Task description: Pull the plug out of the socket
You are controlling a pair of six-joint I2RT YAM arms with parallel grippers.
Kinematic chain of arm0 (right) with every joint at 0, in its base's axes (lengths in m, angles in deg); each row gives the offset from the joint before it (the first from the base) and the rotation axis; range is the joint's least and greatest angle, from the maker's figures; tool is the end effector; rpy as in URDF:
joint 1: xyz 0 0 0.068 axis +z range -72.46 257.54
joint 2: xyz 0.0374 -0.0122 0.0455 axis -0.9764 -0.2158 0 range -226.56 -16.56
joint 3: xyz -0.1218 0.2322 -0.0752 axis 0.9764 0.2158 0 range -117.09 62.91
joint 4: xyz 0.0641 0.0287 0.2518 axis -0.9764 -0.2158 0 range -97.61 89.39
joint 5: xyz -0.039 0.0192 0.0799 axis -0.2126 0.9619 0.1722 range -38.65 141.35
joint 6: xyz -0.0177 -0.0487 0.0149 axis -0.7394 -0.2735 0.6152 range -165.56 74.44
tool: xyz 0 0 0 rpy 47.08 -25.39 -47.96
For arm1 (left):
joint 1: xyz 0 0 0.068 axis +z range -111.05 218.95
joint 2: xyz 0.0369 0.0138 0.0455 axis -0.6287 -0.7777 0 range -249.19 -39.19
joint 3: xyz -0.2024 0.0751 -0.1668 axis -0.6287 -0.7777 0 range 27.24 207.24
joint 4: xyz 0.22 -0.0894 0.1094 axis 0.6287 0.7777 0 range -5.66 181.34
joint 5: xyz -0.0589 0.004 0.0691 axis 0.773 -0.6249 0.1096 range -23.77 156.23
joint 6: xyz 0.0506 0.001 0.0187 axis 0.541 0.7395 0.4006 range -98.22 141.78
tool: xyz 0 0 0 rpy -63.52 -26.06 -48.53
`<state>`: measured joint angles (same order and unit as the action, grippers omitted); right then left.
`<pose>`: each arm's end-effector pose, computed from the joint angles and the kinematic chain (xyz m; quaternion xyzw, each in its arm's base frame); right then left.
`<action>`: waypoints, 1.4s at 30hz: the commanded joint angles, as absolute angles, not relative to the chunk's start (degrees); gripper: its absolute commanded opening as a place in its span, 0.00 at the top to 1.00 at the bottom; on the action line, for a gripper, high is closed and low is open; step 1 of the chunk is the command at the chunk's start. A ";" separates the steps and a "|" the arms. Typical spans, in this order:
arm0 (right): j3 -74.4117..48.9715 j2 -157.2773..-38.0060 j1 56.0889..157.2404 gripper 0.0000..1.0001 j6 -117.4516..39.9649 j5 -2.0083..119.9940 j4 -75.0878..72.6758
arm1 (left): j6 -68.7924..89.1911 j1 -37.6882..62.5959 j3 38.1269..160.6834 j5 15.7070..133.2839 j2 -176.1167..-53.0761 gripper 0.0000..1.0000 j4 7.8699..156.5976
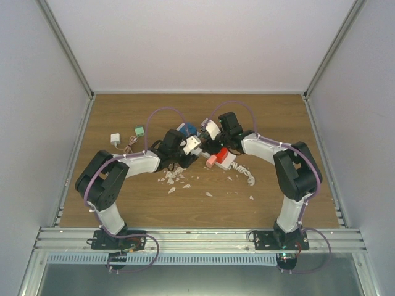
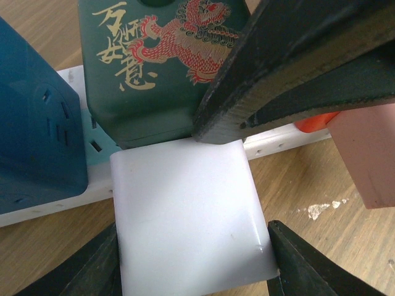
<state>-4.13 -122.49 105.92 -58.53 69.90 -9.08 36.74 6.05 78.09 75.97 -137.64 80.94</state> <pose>0.3411 0.1971 0.1809 -0.3794 0.8395 0.1969 0.3355 0.2876 -0.1933 0.1580 0.4025 0.8255 -0.1377 0.3708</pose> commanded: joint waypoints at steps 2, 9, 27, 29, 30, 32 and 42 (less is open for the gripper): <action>-2.78 -124.24 102.62 0.83 -58.06 57.05 -3.16 | 41.42 5.56 74.11 78.57 -131.85 0.70 85.72; -2.04 -124.96 102.41 0.84 -58.19 56.21 -1.87 | 42.00 5.55 71.87 80.98 -130.75 0.72 87.71; -1.43 -124.81 102.46 0.81 -58.46 57.77 -1.58 | 47.21 14.39 68.71 88.35 -118.78 0.75 96.41; -1.16 -123.95 102.47 0.72 -58.48 59.08 -1.64 | 50.70 18.80 68.53 89.12 -115.52 0.75 99.44; -1.27 -123.43 102.42 0.70 -58.48 59.84 -1.87 | 52.94 20.93 68.26 89.29 -114.01 0.75 101.09; -1.97 -122.89 102.41 0.65 -58.26 61.34 -2.86 | 57.76 26.43 67.50 90.25 -111.75 0.75 105.33; -5.45 -119.41 102.41 0.23 -58.15 65.93 -6.73 | 76.87 55.53 64.52 96.21 -110.64 0.76 116.83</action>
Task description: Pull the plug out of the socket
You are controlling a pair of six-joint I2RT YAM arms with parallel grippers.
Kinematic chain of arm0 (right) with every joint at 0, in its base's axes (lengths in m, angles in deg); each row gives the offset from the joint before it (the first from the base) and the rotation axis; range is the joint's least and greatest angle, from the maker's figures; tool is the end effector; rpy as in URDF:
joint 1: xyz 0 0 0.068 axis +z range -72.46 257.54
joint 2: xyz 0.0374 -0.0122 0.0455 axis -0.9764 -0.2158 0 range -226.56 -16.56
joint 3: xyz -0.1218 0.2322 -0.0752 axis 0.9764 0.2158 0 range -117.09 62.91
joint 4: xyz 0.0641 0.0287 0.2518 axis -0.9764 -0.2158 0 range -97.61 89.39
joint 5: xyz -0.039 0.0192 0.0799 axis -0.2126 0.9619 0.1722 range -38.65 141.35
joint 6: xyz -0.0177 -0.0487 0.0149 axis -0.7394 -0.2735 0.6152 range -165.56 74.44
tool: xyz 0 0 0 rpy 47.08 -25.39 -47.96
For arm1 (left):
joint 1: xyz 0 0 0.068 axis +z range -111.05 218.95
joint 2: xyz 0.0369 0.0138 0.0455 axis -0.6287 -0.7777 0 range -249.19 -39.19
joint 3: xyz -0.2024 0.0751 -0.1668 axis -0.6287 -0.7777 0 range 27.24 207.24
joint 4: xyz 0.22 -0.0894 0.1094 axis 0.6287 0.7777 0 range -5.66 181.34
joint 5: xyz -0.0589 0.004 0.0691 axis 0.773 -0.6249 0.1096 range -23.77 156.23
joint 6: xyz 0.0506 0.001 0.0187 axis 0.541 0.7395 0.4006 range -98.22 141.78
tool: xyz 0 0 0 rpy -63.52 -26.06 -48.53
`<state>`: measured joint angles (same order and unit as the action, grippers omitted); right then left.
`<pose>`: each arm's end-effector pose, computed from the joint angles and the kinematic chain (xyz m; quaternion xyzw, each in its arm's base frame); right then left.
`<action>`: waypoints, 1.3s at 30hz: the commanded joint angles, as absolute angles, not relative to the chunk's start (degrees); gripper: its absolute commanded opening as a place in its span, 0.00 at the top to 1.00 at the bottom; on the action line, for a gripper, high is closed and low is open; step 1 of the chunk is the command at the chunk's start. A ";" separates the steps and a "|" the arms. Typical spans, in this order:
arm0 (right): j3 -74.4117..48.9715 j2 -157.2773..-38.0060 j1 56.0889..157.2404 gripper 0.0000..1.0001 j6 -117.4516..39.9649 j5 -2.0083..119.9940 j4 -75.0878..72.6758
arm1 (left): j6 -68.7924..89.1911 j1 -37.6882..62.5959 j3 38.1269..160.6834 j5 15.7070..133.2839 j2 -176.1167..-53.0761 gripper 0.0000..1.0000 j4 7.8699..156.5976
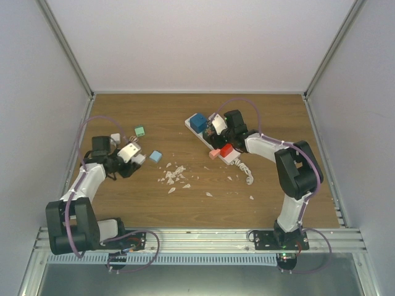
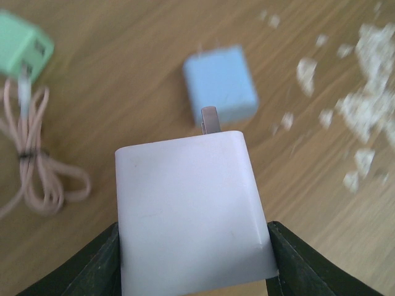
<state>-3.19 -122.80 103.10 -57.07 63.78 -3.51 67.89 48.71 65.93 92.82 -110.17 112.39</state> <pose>0.3569 0.1791 0.1806 -0.3307 0.8508 0.1470 0.3810 0.2249 0.0225 0.1909 0.3494 0.8755 -0.0797 0.3243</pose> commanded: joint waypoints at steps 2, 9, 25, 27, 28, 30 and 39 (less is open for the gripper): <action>-6.01 -118.54 102.41 0.19 -58.41 66.56 -7.46 | 77.79 59.34 64.74 96.20 -112.53 0.76 116.52; -6.69 -115.14 102.43 0.06 -59.47 68.38 -9.83 | 81.16 67.60 64.23 96.51 -117.51 0.75 112.52; 3.42 -103.56 96.15 0.00 -63.59 72.77 -18.29 | 85.14 68.54 64.35 95.18 -118.62 0.21 112.35; 4.43 -102.88 94.90 0.00 -64.30 73.70 -18.76 | 85.29 67.98 65.03 96.00 -117.14 0.18 113.89; 4.82 -102.69 94.44 0.01 -64.62 74.02 -19.02 | 85.07 67.30 65.60 96.53 -116.24 0.17 115.05; 5.75 -102.37 93.83 0.02 -65.12 74.43 -19.10 | 83.12 64.73 66.91 97.47 -114.15 0.15 116.62; 6.79 -104.00 93.58 0.05 -64.83 74.92 -17.92 | 65.56 45.04 69.86 100.35 -106.43 0.10 115.63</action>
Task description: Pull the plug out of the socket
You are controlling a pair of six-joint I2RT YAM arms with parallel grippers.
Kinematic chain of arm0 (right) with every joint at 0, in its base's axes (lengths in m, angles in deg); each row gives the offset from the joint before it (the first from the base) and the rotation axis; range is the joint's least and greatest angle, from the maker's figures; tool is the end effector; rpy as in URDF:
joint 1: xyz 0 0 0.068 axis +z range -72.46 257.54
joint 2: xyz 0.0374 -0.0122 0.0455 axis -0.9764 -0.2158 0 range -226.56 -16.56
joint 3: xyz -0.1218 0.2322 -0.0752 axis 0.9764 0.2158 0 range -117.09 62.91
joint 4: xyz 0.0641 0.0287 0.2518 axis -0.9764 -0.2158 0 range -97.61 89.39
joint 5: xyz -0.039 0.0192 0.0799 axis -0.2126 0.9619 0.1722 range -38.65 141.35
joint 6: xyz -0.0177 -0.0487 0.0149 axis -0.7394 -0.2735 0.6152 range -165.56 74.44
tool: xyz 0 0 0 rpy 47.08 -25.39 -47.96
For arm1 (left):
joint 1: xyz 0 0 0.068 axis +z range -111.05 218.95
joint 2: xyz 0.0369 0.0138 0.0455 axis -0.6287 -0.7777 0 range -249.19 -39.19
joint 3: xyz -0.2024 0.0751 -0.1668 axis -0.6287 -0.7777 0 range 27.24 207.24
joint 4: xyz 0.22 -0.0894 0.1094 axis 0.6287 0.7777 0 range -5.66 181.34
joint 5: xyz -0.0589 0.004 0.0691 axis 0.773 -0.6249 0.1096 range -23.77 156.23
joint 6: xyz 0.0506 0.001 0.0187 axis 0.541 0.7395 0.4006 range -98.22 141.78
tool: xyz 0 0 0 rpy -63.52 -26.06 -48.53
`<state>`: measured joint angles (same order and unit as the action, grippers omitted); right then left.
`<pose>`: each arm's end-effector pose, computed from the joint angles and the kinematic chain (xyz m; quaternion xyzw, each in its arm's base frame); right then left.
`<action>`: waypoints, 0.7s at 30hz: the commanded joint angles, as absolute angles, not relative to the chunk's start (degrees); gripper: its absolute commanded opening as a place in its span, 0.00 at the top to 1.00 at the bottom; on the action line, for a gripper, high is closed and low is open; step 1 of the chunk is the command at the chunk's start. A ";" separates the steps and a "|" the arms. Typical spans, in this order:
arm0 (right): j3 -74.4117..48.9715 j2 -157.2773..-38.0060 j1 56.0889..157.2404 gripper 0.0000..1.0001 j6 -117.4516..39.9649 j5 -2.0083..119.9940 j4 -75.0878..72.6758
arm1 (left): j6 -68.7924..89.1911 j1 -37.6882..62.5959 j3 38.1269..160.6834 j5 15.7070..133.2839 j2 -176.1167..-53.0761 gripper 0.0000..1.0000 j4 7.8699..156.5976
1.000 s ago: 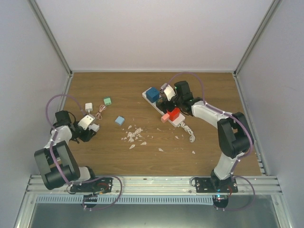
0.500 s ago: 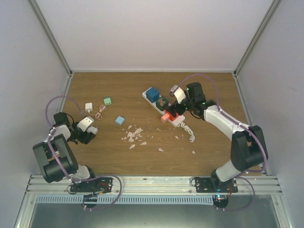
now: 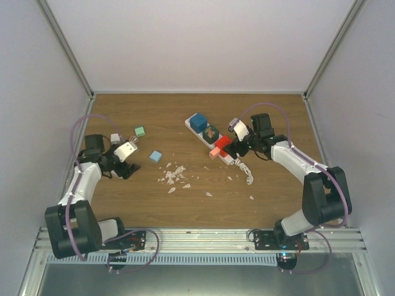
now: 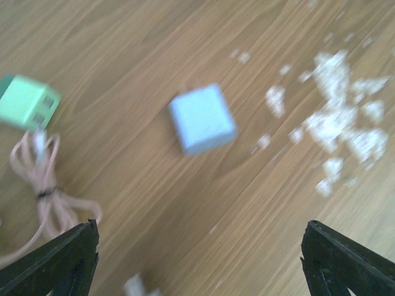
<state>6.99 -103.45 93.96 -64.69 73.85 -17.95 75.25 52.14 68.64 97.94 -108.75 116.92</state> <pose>0.3009 0.1028 0.2226 -0.3459 0.8516 0.1740 0.3533 0.2215 0.0326 0.2071 0.3853 0.8501 -0.0873 0.3483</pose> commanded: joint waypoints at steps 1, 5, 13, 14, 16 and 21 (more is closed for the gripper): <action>6.42 -104.86 93.60 0.06 -64.61 74.85 -17.79 | 62.67 42.53 69.97 99.99 -106.31 0.10 114.37; 5.38 -108.10 93.59 0.08 -64.02 74.05 -17.08 | 53.91 32.73 71.41 98.08 -108.11 0.08 108.75; 5.58 -110.05 93.75 0.12 -63.96 74.05 -16.80 | 43.07 17.74 78.48 97.15 -122.48 0.01 102.72; 5.68 -110.19 93.79 0.13 -63.93 74.11 -16.78 | 42.37 16.22 79.82 97.61 -124.32 0.01 102.18; 5.84 -110.43 93.95 0.14 -63.80 73.97 -16.36 | 40.00 13.39 81.00 97.14 -127.23 0.01 99.40; 5.74 -111.19 94.52 0.23 -63.49 73.14 -15.32 | 35.04 5.32 81.74 87.98 -131.76 0.02 89.87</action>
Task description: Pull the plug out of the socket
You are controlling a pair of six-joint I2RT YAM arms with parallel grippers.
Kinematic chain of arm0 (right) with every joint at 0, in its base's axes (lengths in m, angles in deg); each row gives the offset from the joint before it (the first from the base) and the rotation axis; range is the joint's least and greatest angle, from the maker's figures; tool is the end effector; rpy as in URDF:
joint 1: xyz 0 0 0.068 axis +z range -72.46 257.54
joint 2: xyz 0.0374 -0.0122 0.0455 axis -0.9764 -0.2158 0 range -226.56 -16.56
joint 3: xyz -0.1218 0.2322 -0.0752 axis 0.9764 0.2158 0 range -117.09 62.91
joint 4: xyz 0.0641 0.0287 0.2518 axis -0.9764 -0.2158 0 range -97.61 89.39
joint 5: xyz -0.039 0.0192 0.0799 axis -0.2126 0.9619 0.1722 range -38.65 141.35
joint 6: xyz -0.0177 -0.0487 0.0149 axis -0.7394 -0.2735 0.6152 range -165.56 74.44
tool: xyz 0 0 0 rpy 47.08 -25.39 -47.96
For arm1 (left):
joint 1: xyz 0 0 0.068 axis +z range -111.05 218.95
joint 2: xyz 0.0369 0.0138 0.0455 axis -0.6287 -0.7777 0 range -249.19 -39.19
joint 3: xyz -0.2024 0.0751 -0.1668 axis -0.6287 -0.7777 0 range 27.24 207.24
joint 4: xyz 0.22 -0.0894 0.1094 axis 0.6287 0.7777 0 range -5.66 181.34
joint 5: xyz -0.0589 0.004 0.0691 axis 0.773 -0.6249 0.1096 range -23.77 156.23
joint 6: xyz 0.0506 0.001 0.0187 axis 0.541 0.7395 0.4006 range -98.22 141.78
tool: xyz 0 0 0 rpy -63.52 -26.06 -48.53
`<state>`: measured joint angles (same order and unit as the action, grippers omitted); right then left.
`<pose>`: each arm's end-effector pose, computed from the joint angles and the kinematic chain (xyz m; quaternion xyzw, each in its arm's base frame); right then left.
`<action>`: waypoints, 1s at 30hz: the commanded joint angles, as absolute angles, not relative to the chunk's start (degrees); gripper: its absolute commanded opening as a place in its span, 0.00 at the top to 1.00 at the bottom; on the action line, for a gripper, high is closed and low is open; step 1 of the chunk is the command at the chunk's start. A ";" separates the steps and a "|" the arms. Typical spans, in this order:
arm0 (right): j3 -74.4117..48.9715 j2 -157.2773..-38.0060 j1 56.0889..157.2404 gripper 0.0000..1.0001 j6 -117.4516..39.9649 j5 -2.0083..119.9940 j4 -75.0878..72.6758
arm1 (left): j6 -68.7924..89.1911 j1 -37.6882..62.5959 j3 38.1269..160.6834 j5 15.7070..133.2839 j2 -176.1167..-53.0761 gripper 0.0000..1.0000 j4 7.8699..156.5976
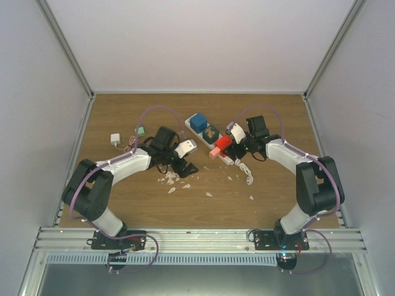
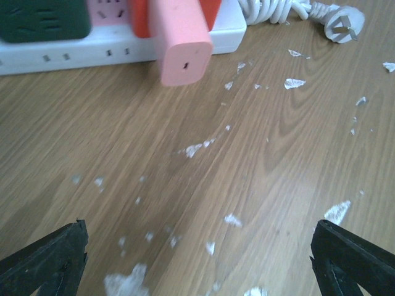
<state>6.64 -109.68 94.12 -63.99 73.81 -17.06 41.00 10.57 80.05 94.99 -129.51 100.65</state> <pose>0.3127 0.1072 0.1924 -0.3385 0.8694 0.1798 0.3118 0.2685 -0.1646 0.1909 0.4421 0.8113 -0.2593 0.2810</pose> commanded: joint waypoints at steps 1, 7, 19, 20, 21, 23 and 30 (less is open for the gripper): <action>5.78 -111.34 94.79 0.24 -63.41 73.19 -15.22 | 34.47 3.89 82.06 85.94 -132.75 0.03 88.58; 5.86 -112.31 95.88 0.28 -63.40 72.72 -14.55 | 32.32 -0.58 85.29 79.14 -139.14 0.16 82.84; 6.33 -112.56 96.09 0.46 -62.85 71.66 -12.71 | 33.68 -3.33 89.35 74.42 -146.13 0.37 75.22; 6.38 -112.54 96.15 0.47 -62.79 71.59 -12.62 | 33.89 -3.47 89.55 74.03 -146.60 0.38 74.80; 6.54 -112.49 96.10 0.49 -62.74 71.57 -12.56 | 34.05 -3.64 89.88 73.67 -147.01 0.40 74.60; 6.78 -112.45 96.11 0.51 -62.70 71.29 -12.28 | 34.40 -3.92 90.34 72.71 -147.64 0.46 74.21; 7.49 -112.75 96.13 0.64 -62.22 68.64 -11.26 | 35.28 -4.26 88.24 73.33 -146.73 0.73 75.29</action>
<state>6.69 -111.91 95.58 -62.81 72.26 -15.53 34.42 -3.59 89.17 73.57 -147.15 78.43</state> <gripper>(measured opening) 0.653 0.316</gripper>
